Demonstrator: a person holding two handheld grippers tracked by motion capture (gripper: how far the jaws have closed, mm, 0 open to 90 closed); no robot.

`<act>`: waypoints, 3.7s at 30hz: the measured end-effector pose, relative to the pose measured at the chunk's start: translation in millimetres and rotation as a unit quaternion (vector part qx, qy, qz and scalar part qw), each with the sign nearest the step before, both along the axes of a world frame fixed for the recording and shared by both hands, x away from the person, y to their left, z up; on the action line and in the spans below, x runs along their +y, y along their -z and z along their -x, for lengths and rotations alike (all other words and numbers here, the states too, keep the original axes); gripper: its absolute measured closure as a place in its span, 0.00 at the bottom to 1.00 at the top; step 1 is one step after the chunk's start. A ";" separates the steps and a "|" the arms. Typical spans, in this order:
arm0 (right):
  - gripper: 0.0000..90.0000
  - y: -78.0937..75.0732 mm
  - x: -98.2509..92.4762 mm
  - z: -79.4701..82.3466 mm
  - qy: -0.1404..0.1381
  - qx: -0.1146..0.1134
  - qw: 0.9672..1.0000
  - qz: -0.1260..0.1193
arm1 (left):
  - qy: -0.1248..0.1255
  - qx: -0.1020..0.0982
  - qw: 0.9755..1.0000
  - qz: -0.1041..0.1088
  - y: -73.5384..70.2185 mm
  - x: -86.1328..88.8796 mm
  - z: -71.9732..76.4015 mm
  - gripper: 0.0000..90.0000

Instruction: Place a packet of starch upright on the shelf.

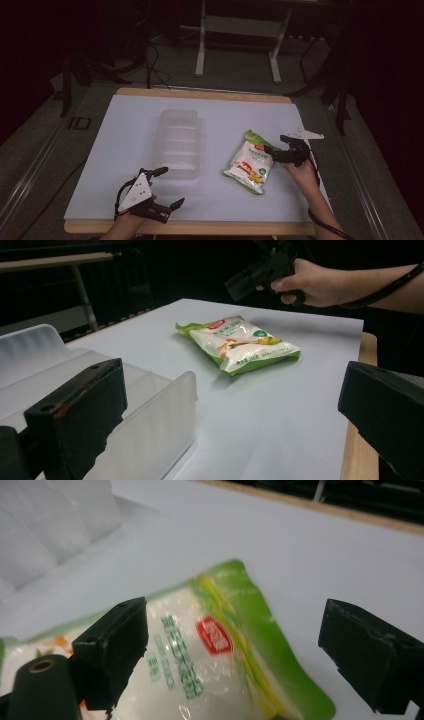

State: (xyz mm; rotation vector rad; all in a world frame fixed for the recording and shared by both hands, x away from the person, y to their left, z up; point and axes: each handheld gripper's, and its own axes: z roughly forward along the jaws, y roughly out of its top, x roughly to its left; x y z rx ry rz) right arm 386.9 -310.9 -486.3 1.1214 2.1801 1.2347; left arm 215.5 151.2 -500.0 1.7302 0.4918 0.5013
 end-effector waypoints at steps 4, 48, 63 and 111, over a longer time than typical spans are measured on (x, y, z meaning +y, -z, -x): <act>0.14 12.6 -1.2 -1.5 0.001 0.015 1.000 0.013 | 0.001 0.000 1.000 -0.003 0.2 -0.2 0.0 0.00; 0.91 38.5 10.6 -4.6 -0.033 0.080 0.995 0.048 | 0.003 0.003 1.000 -0.004 0.6 -2.4 0.4 0.00; 0.95 7.5 7.9 4.8 -0.063 0.042 0.997 0.025 | 0.002 0.002 1.000 -0.006 0.3 -2.4 0.7 0.00; 0.96 -110.1 54.4 93.7 -0.194 -0.138 0.970 -0.035 | 0.020 0.032 0.999 0.032 -23.6 -6.4 -2.5 0.00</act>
